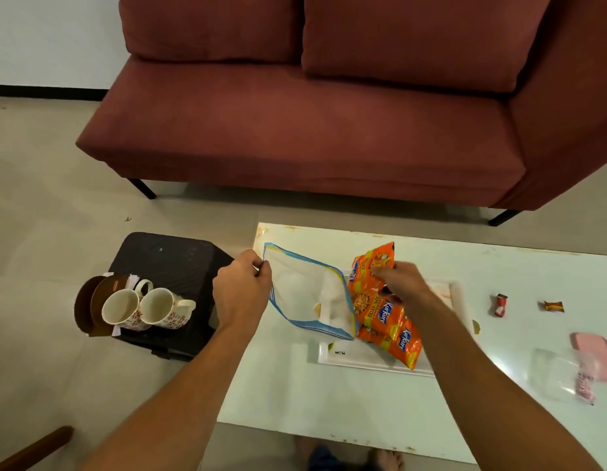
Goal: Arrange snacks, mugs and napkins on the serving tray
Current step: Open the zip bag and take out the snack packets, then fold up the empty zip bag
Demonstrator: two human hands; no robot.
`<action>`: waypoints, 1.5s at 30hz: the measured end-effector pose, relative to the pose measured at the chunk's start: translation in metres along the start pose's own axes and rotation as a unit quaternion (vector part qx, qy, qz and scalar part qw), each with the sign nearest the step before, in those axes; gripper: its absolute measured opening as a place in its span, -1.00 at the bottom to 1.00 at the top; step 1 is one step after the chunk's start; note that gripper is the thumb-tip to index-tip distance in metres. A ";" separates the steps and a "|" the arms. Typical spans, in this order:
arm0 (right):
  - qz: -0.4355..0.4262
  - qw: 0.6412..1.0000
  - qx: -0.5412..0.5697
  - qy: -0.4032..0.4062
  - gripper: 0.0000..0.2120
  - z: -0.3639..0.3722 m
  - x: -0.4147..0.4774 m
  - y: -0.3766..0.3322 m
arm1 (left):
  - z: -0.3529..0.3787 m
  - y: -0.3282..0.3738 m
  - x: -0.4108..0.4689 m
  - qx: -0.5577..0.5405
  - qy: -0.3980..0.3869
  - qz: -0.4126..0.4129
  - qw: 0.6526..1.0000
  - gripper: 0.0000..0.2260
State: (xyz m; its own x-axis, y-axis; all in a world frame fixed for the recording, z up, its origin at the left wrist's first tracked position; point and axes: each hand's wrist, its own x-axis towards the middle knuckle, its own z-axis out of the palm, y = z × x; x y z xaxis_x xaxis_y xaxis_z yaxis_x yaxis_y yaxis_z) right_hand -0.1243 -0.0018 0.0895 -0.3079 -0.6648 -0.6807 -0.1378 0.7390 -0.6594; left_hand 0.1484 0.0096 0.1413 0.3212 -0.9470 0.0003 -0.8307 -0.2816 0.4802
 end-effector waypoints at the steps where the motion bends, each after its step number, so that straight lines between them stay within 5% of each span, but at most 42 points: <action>1: 0.028 1.000 0.013 -0.003 -0.90 0.011 0.012 0.014 | 0.002 -0.001 -0.001 -0.007 -0.003 0.007 1.000 -0.84; 5: 0.146 0.988 0.044 0.000 -0.96 0.041 0.037 0.060 | 0.010 -0.006 -0.006 -0.034 -0.006 0.039 0.999 -0.81; 8: 0.153 0.987 0.033 0.028 -0.88 0.040 0.043 0.079 | 0.012 -0.003 -0.008 -0.045 0.002 0.047 0.998 -0.81; 11: 0.100 0.993 0.029 0.048 -0.91 0.026 0.031 0.078 | 0.009 0.006 -0.010 -0.053 0.003 0.028 0.998 -0.80; 15: -0.003 0.992 0.004 0.126 -0.66 -0.005 -0.016 0.063 | -0.003 0.033 -0.013 -0.097 -0.018 -0.025 0.995 -0.80; 19: -0.156 0.968 0.184 0.075 -0.75 -0.036 -0.102 0.053 | -0.031 0.072 -0.017 -0.185 -0.008 -0.069 0.980 -0.79; 22: -0.260 0.955 0.141 0.011 -0.42 -0.054 -0.170 0.052 | -0.064 0.108 -0.021 -0.285 -0.006 -0.108 0.953 -0.85; 25: -0.304 0.951 0.036 0.038 -0.12 -0.055 -0.197 0.041 | -0.097 0.145 -0.023 -0.362 -0.005 -0.128 0.923 -0.87; 27: -0.293 0.951 0.023 0.095 -0.27 -0.060 -0.205 0.016 | -0.124 0.172 -0.025 -0.398 -0.007 -0.127 0.909 -0.85; 31: -0.400 0.905 0.055 0.134 -0.96 -0.094 -0.207 -0.040 | -0.180 0.215 -0.018 -0.441 -0.013 -0.117 0.890 -0.86; 35: -0.527 0.840 0.065 0.113 -0.83 -0.157 -0.235 -0.121 | -0.243 0.242 -0.005 -0.478 -0.019 -0.044 0.877 -0.67; 40: -0.571 0.805 0.140 0.076 -0.85 -0.226 -0.293 -0.214 | -0.300 0.244 -0.003 -0.536 0.027 0.090 0.839 -0.34; 43: -0.580 0.794 0.173 0.057 -0.82 -0.252 -0.321 -0.248 | -0.299 0.237 -0.001 -0.510 -0.112 0.135 0.842 0.00; 45: -0.573 0.795 0.195 0.047 -0.82 -0.262 -0.335 -0.263 | -0.299 0.240 -0.005 -0.498 -0.212 0.155 0.826 0.03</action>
State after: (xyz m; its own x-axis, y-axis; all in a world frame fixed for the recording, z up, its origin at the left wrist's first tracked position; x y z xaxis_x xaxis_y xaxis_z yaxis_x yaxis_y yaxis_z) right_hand -0.2316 0.0549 0.5745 -0.2626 -0.8521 0.4527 -0.0815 -0.4479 -0.8904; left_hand 0.0836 -0.0074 0.5185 -0.2011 -0.9782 0.0524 0.0119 0.0511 0.9986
